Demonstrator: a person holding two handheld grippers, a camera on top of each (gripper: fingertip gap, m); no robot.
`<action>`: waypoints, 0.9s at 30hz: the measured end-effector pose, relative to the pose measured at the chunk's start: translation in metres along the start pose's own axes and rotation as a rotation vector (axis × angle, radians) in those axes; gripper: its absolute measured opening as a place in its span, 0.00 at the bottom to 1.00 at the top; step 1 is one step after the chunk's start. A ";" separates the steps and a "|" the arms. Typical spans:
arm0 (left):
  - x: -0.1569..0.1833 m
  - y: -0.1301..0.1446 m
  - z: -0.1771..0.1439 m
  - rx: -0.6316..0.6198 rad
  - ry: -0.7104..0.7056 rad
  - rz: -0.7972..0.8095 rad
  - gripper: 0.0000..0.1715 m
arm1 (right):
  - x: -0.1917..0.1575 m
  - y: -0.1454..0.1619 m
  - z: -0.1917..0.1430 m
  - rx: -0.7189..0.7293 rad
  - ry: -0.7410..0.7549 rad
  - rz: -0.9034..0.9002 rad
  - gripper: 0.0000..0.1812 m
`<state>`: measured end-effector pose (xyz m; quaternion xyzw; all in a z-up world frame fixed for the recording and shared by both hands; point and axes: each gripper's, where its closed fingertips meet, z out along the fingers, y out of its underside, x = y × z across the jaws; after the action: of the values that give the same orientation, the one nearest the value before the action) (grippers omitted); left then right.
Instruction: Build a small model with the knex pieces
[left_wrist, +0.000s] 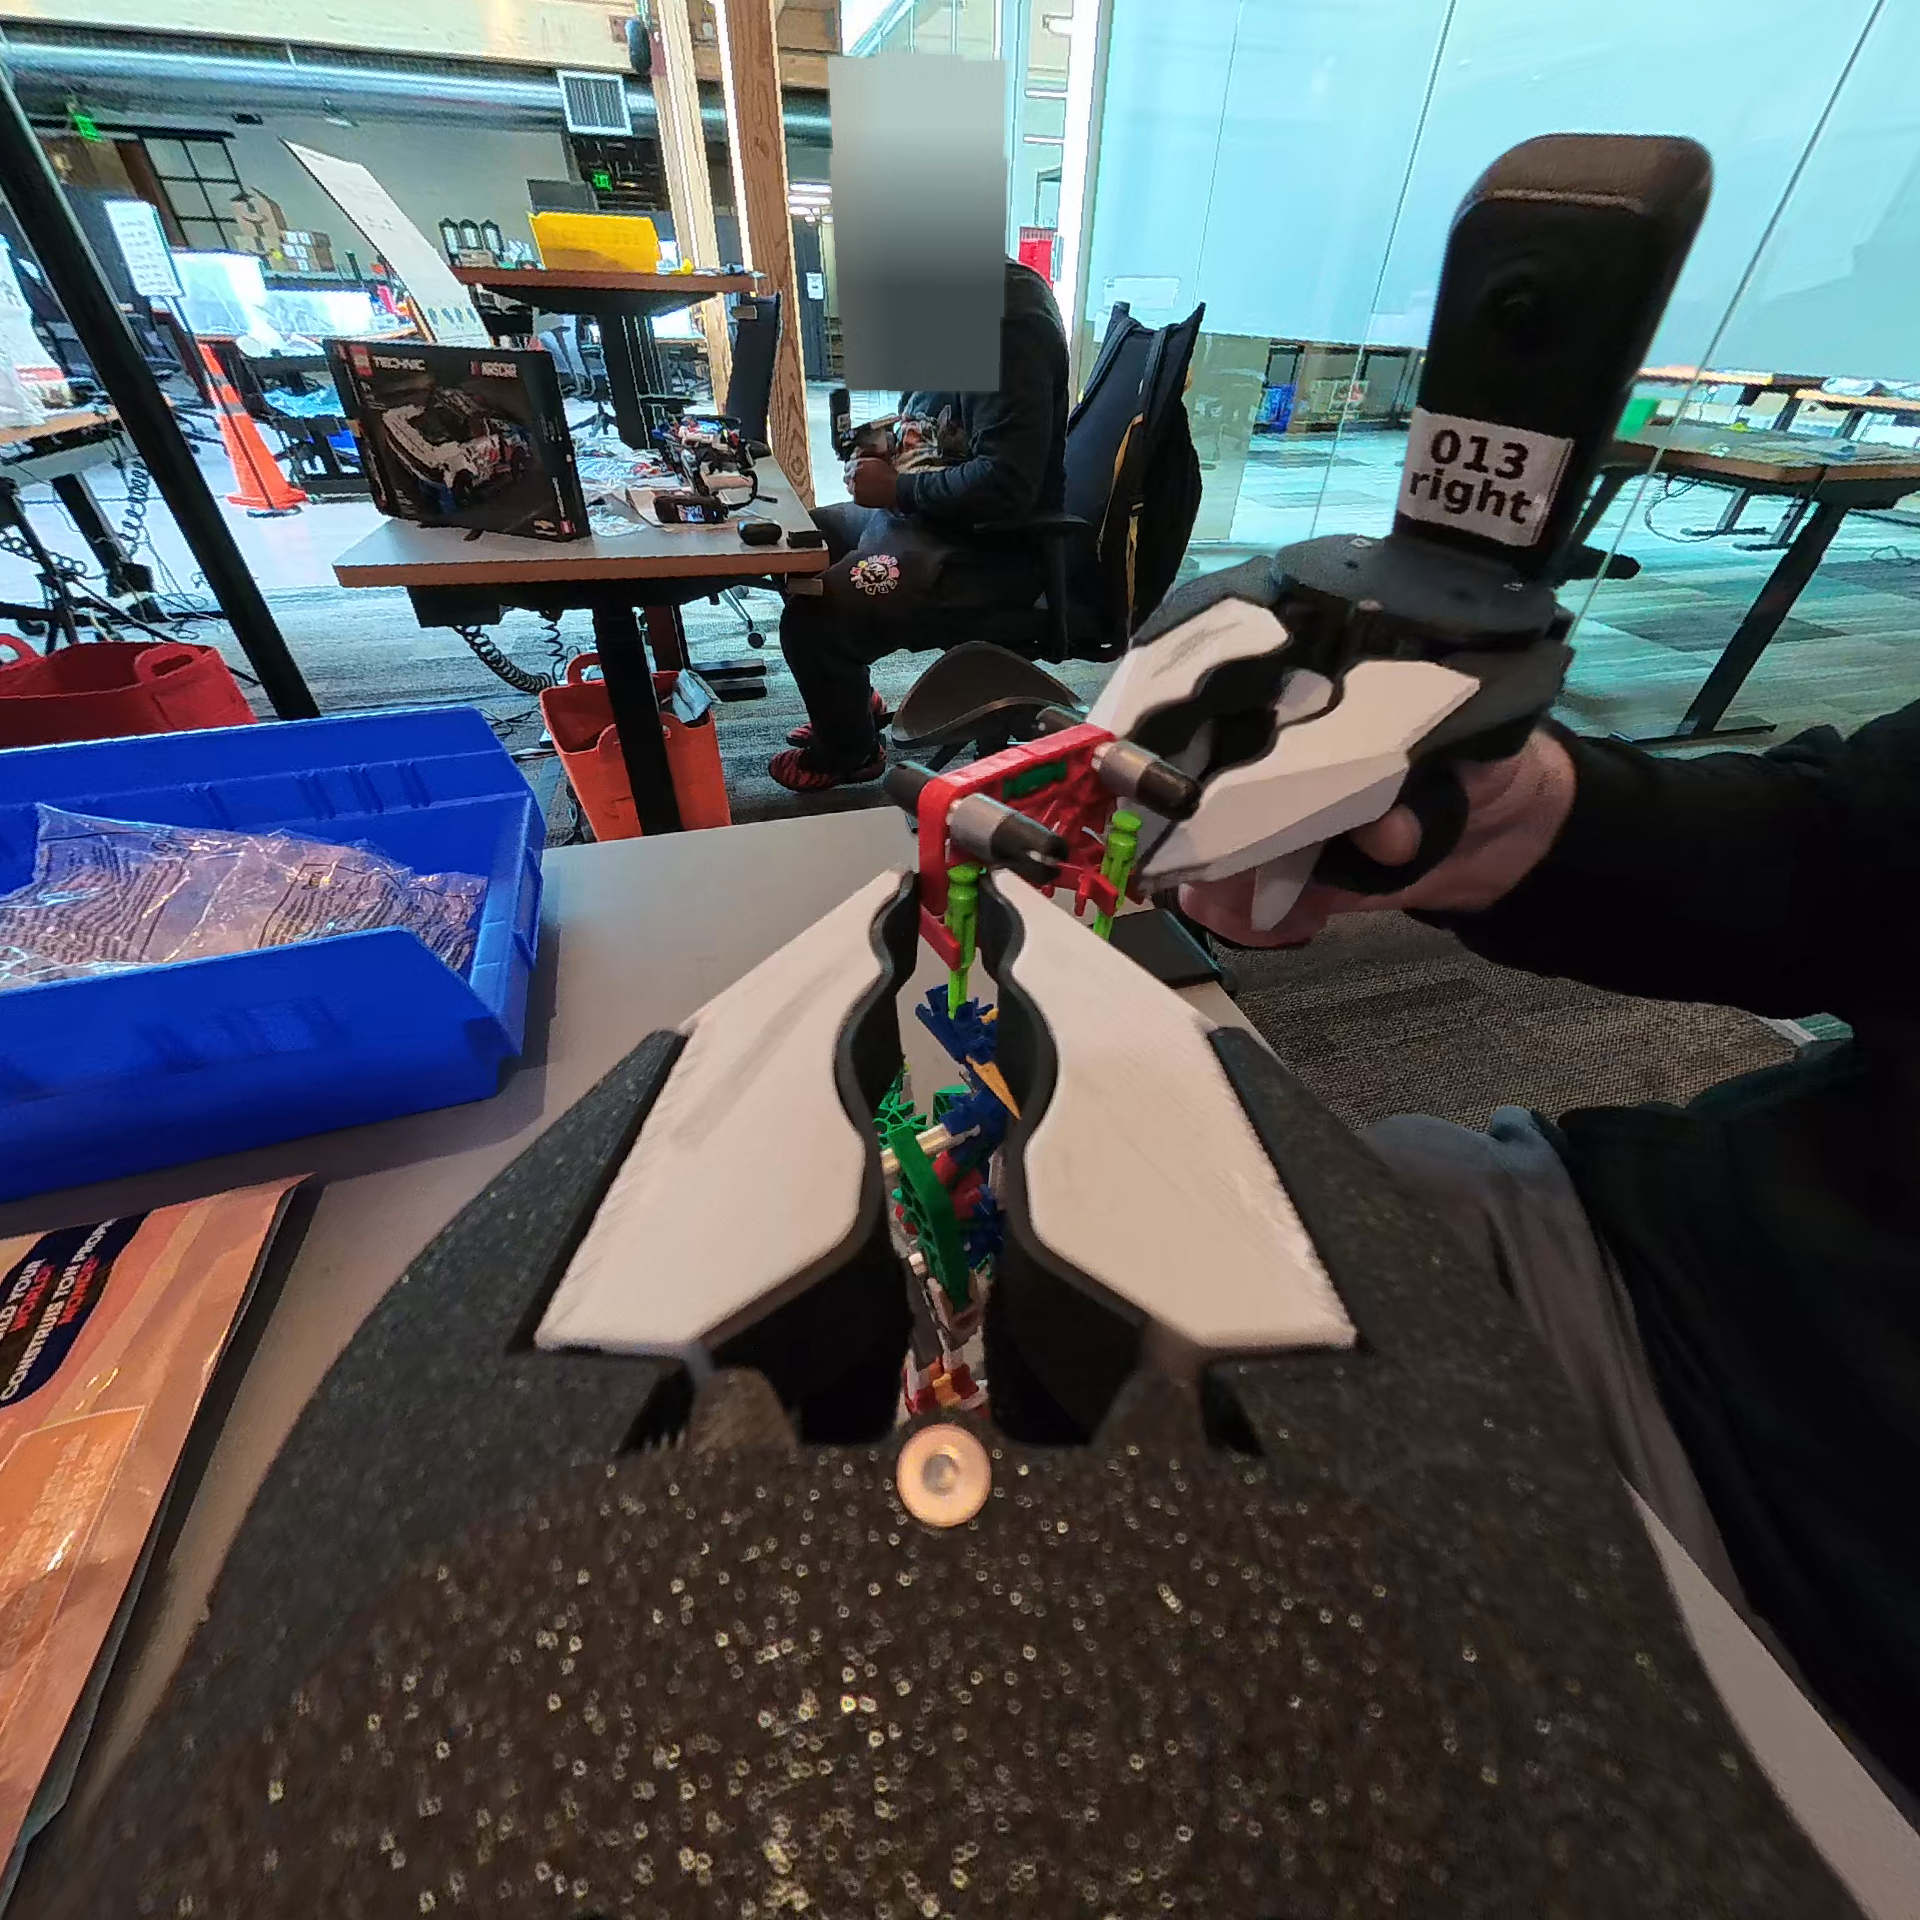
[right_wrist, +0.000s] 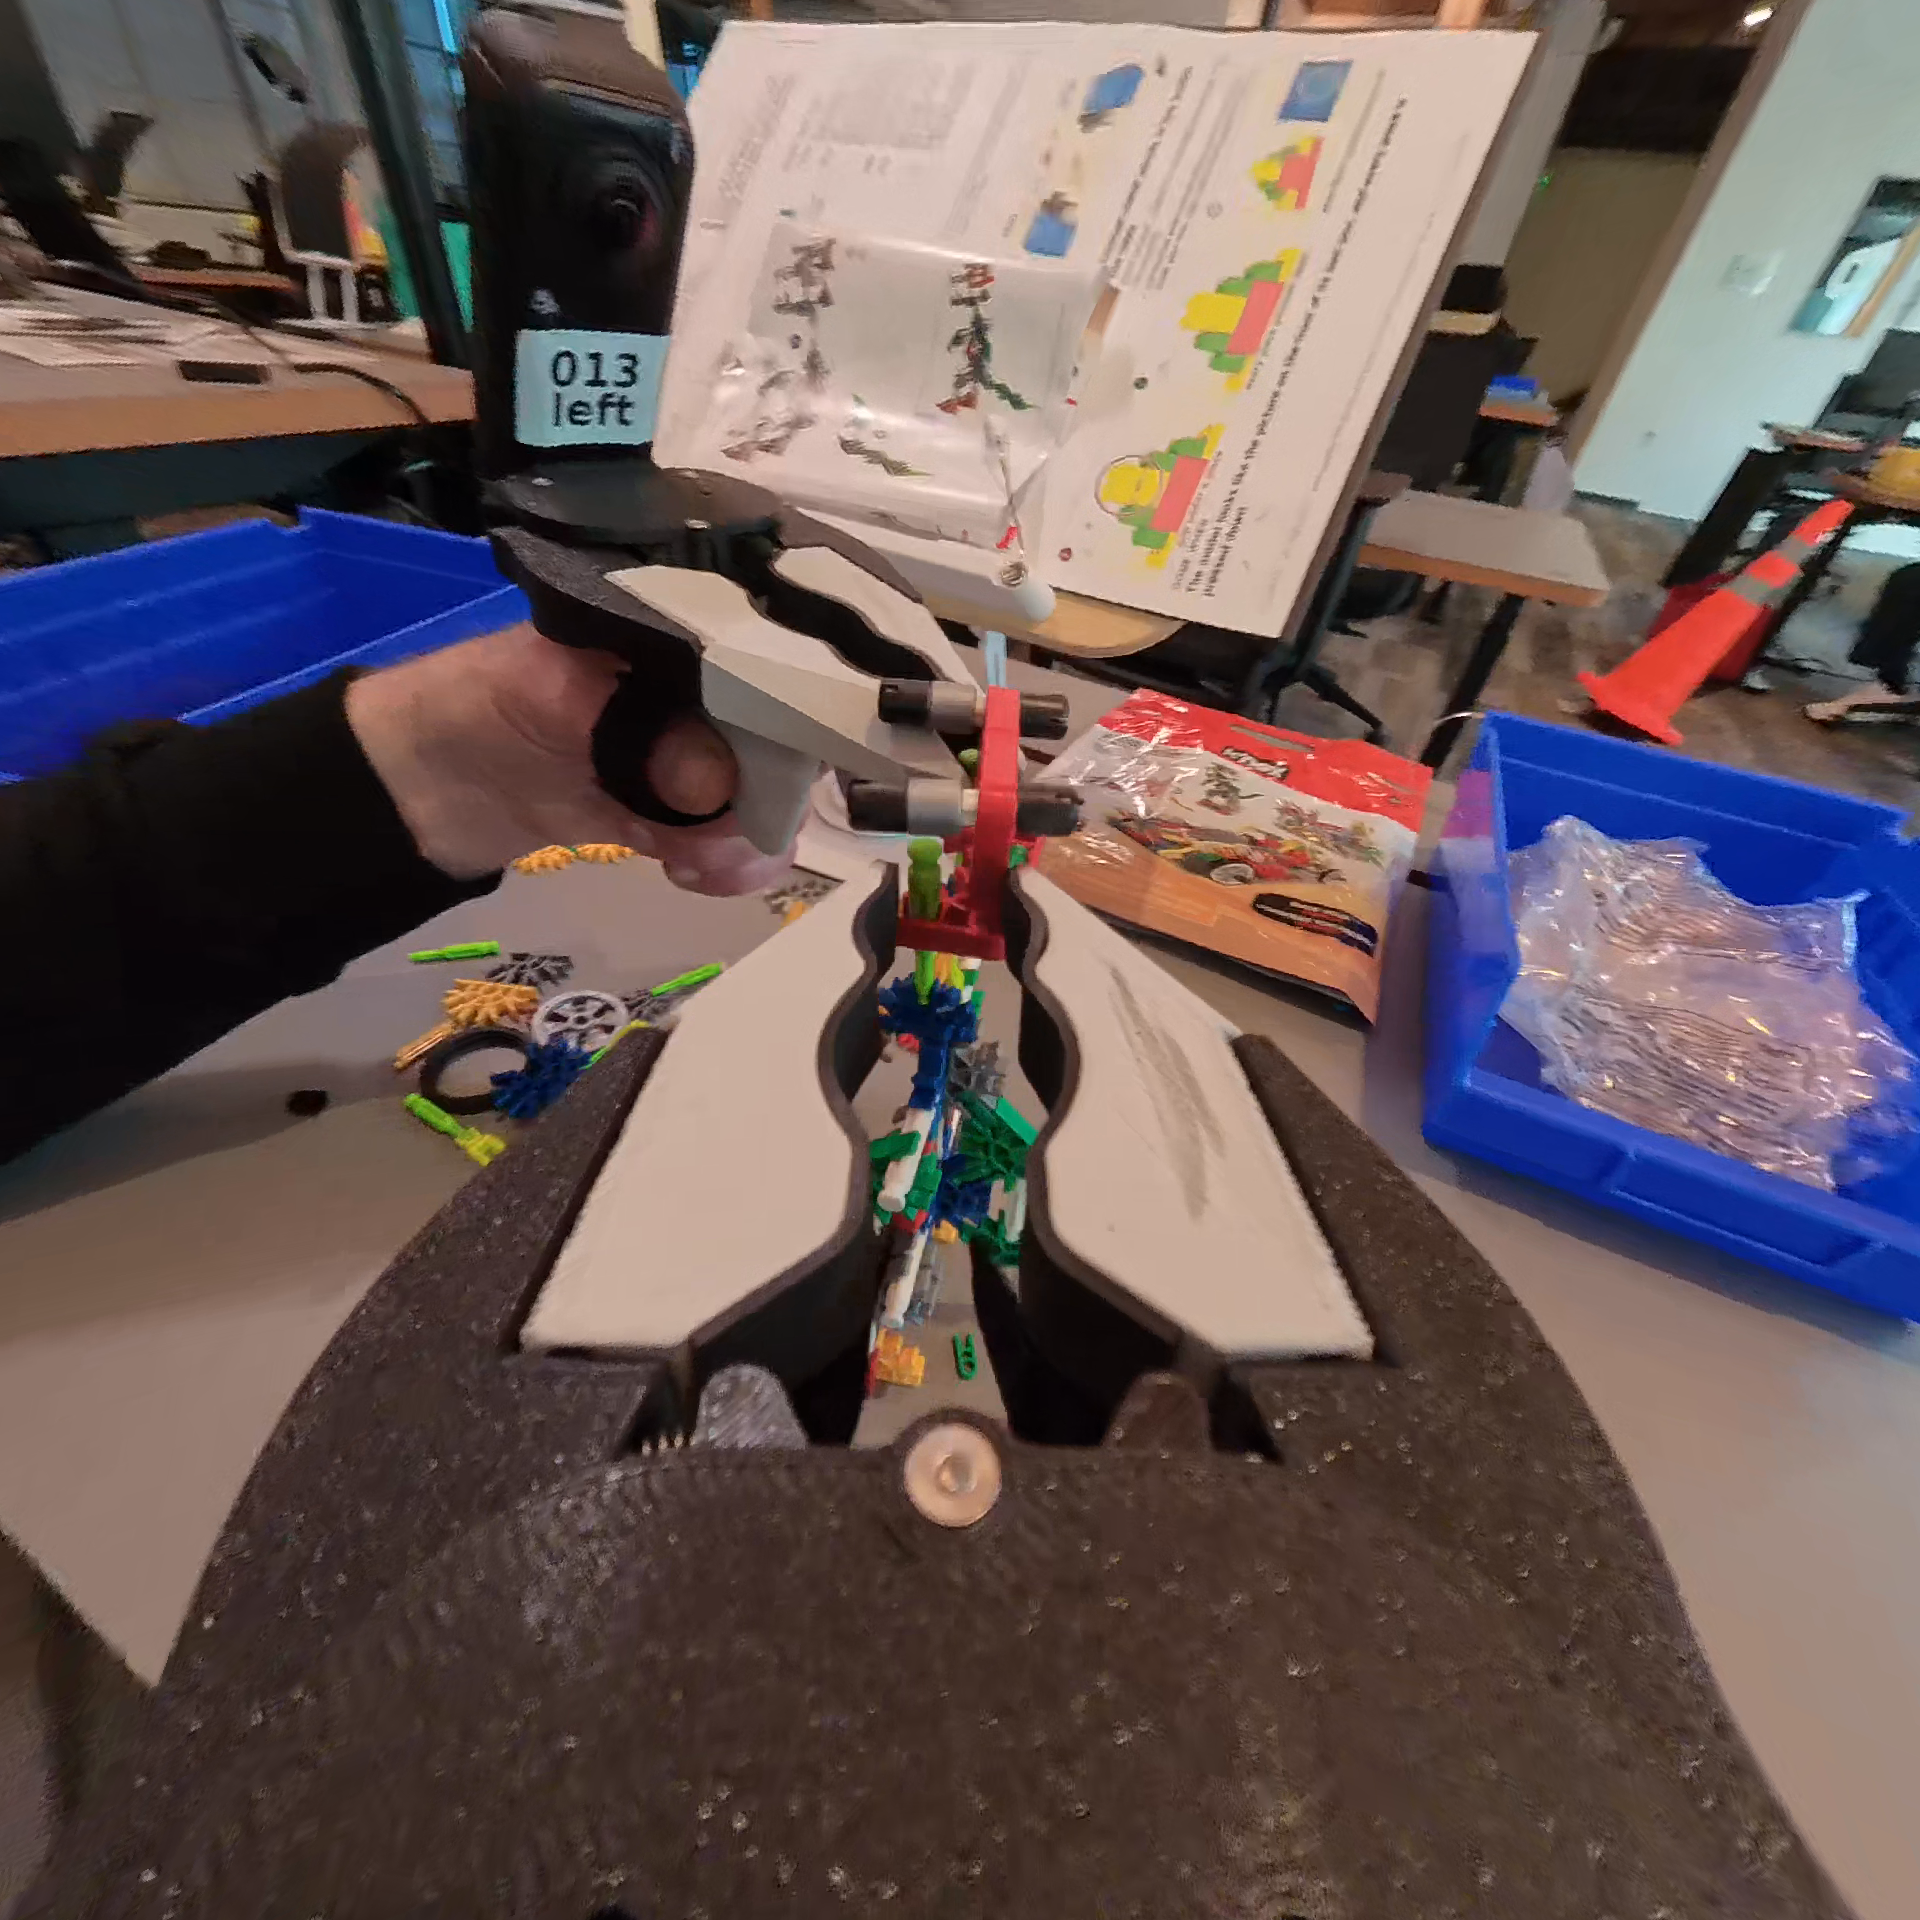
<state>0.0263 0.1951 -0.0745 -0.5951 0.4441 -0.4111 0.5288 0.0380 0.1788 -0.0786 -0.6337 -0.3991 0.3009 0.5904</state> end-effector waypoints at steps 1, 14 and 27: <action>0.000 0.000 0.000 0.000 -0.001 0.000 0.05 | 0.000 0.000 0.001 0.004 0.018 -0.010 0.07; 0.007 0.000 -0.005 -0.033 -0.011 0.044 0.05 | 0.011 0.001 -0.005 0.019 -0.175 -0.050 0.04; 0.006 0.001 0.003 0.012 0.004 0.047 0.11 | 0.016 0.000 -0.003 0.007 -0.359 -0.067 0.04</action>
<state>0.0311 0.1901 -0.0760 -0.5805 0.4565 -0.4024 0.5411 0.0483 0.1912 -0.0773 -0.5542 -0.5179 0.3907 0.5216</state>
